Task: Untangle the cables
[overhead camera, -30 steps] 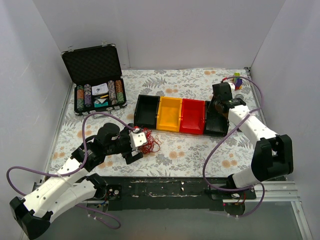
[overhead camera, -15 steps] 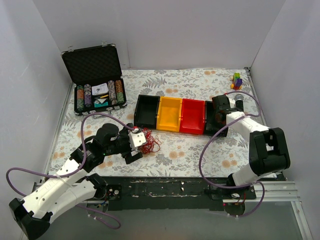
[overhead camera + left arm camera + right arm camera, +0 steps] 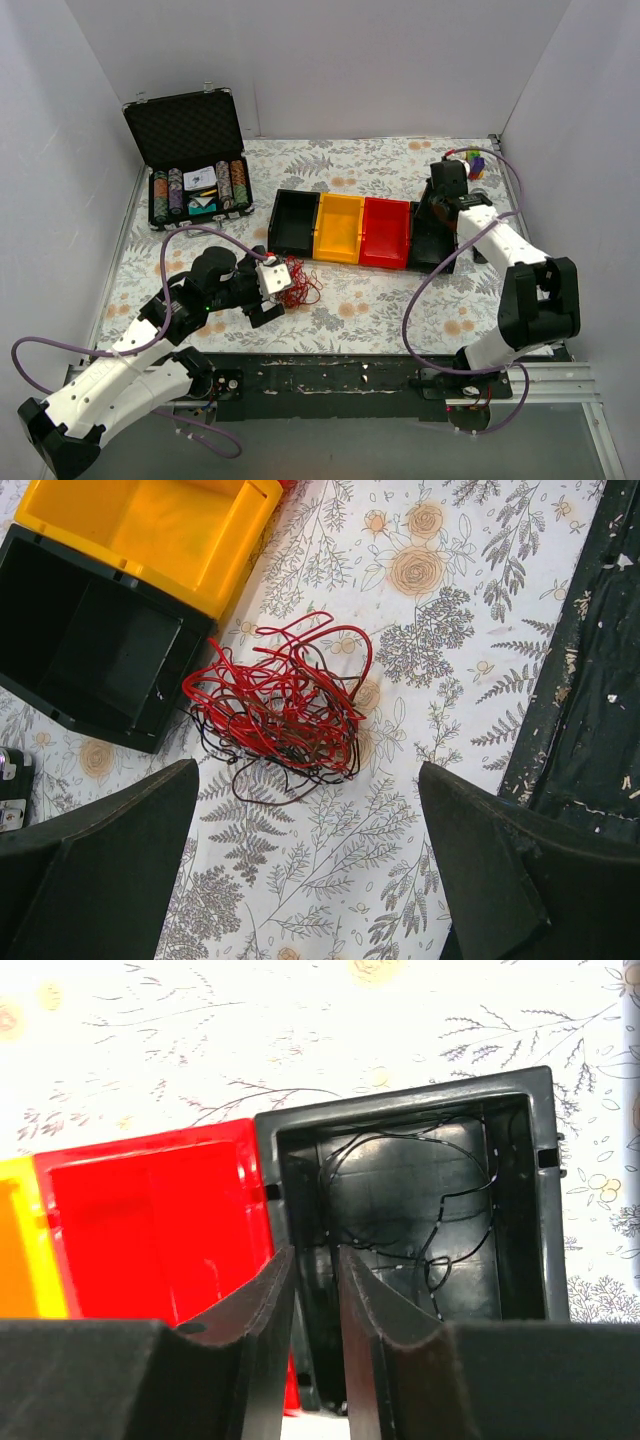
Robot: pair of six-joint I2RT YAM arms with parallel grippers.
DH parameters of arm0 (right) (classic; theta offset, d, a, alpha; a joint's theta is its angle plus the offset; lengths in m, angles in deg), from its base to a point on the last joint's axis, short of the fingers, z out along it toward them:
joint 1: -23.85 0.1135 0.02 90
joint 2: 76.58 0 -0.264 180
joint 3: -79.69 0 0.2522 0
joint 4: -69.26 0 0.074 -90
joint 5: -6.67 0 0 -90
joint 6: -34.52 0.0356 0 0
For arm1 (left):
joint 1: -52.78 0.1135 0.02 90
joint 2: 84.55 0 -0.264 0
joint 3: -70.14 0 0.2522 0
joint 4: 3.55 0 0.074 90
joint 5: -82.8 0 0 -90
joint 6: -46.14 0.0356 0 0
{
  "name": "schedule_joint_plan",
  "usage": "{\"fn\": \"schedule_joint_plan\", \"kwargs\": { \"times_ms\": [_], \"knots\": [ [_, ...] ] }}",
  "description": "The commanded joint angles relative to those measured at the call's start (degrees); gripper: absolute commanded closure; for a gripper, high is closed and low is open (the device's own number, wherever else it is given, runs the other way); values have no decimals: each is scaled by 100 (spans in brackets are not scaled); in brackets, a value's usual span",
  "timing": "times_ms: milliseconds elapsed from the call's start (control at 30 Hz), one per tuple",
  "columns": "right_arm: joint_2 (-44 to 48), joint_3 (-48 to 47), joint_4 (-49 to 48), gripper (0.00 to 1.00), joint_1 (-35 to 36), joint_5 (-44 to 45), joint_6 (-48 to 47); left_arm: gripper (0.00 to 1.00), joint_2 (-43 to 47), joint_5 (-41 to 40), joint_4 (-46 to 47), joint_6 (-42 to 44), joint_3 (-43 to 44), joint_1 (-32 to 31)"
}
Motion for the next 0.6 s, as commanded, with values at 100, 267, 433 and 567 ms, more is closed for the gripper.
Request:
{"fn": "schedule_joint_plan", "kwargs": {
  "times_ms": [100, 267, 433, 567],
  "knots": [
    [698, 185, 59, 67, -25, -347, -195, 7, 98, 89, -24, 8, 88, 46],
    [1155, 317, 217, 68, -25, -471, -125, 7, 90, 89, -94, 25, 123, 55],
    [1515, 307, 867, 61, -25, -225, -160, 7, 81, 89, -68, 43, 80, 72],
    [1762, 588, 1087, 58, -16, -180, -160, 7, 72, 98, -42, 52, 62, 63]
  ]
}}
